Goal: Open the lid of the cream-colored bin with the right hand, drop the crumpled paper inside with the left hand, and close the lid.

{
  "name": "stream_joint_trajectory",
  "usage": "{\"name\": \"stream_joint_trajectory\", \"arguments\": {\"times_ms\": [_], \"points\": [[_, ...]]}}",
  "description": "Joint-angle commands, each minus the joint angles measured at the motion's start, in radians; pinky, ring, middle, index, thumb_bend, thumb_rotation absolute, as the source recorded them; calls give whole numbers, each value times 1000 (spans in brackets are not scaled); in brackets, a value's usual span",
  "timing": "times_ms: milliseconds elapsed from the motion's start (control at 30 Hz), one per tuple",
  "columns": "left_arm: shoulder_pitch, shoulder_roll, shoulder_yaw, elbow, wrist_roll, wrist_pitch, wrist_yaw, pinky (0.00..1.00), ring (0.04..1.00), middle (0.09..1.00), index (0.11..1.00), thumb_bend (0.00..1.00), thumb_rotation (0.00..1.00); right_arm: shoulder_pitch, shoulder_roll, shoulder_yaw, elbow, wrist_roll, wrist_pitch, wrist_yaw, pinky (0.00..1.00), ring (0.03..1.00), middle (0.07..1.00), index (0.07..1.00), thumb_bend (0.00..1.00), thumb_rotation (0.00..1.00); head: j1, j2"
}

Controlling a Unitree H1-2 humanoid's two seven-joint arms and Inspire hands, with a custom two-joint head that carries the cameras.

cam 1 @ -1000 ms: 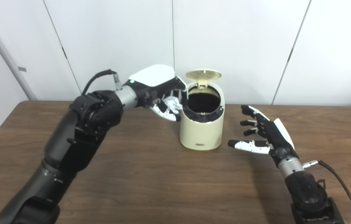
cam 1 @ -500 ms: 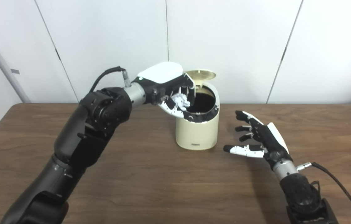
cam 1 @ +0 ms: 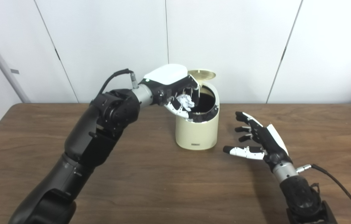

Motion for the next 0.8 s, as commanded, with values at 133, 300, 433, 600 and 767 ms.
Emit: {"name": "stream_joint_trajectory", "arguments": {"times_ms": [133, 300, 433, 600, 767], "points": [[-81, -12, 6, 39, 11, -44, 90, 337, 391, 494, 512, 500, 0, -25, -2, -2, -47, -7, -25, -16, 618, 769, 888, 889, 678, 282, -4, 2], [-86, -26, -1, 69, 41, -49, 147, 326, 384, 489, 516, 500, 0, -21, -4, -6, -41, -1, -38, -16, 606, 772, 890, 891, 679, 287, -7, 5], [-82, -38, 0, 91, 64, -65, 203, 327, 381, 490, 507, 500, 0, -18, -2, -9, -43, 6, -40, -14, 604, 779, 891, 896, 679, 284, -11, 7], [-76, -53, -4, 118, 91, -80, 271, 329, 380, 494, 514, 499, 0, -17, -1, -9, -51, -2, -29, -18, 602, 772, 888, 892, 684, 295, -14, 9], [-67, -58, -11, 147, 97, -96, 310, 338, 383, 497, 496, 501, 0, -15, -3, -10, -57, -5, -28, -18, 595, 767, 882, 884, 677, 283, -15, 11]]}}
